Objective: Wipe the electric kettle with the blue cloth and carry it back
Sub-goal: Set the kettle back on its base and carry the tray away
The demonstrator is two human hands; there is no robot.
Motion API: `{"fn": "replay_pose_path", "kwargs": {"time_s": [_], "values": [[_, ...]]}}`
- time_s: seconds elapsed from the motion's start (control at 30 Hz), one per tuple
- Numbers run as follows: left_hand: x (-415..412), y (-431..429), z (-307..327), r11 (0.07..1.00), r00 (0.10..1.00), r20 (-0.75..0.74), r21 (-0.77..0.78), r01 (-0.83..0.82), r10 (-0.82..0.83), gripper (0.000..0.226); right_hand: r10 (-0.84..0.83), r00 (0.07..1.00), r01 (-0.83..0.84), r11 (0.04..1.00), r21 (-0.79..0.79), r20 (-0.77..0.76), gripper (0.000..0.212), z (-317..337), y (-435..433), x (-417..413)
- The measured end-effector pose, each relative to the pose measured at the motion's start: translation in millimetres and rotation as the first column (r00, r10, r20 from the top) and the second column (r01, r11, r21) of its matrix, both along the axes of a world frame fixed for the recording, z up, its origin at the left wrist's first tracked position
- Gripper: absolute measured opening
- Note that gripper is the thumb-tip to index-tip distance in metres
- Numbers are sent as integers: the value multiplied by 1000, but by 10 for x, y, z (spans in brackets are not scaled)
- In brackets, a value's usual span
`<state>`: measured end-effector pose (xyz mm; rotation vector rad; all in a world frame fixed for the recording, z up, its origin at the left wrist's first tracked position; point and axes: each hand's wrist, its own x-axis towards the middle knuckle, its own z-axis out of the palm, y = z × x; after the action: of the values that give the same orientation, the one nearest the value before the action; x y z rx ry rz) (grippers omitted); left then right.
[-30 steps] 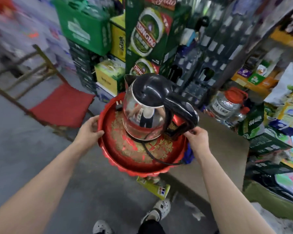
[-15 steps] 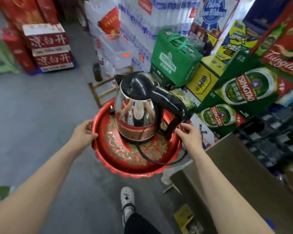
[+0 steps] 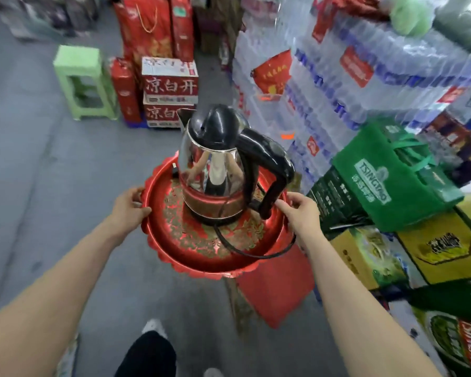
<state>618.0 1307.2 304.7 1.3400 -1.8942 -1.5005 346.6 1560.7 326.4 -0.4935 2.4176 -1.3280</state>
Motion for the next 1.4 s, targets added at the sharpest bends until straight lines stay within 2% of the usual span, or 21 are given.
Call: {"fn": "replay_pose_path", "kwargs": {"time_s": [0.13, 0.37, 0.5, 0.63, 0.87, 1.03, 1.17, 1.23, 1.4], "values": [[-281, -1011, -5, 999, 1000, -4, 19, -26, 26, 51, 23, 1000, -23, 1000, 8, 0, 25, -181, -1110, -388], [-862, -2958, 11, 999, 997, 57, -3, 50, -49, 53, -11, 997, 11, 1000, -2, 74, 36, -253, -2906, -814], [-1344, -3889, -42, 997, 994, 75, 39, 73, -76, 54, -30, 996, 30, 1000, 5, 80, 24, -242, -3798, -1196], [-1964, -4836, -119, 996, 993, 87, 32, 79, -82, 53, -34, 996, 34, 999, 3, 84, 20, -265, -4763, -1771], [-2896, -6419, -146, 997, 995, 80, 69, 45, -50, 53, 17, 991, -21, 999, 33, 129, 20, -234, -6500, -2814], [-3389, -7534, -198, 999, 992, 121, 43, 32, -37, 53, 16, 992, -25, 997, 67, 129, 24, -348, -7661, -3364], [-3816, -8506, -344, 995, 984, 146, 18, 95, -97, 54, -27, 992, 15, 995, 97, 127, 8, -556, -8563, -3716], [-4042, -9026, -446, 989, 972, 183, -7, 150, -146, 55, -81, 983, 63, 992, 109, 166, 20, -677, -8979, -3845], [-4594, -10148, -622, 963, 932, 267, -43, 265, -245, 54, -182, 964, 146, 972, 186, 193, 26, -880, -9844, -4116]]}}
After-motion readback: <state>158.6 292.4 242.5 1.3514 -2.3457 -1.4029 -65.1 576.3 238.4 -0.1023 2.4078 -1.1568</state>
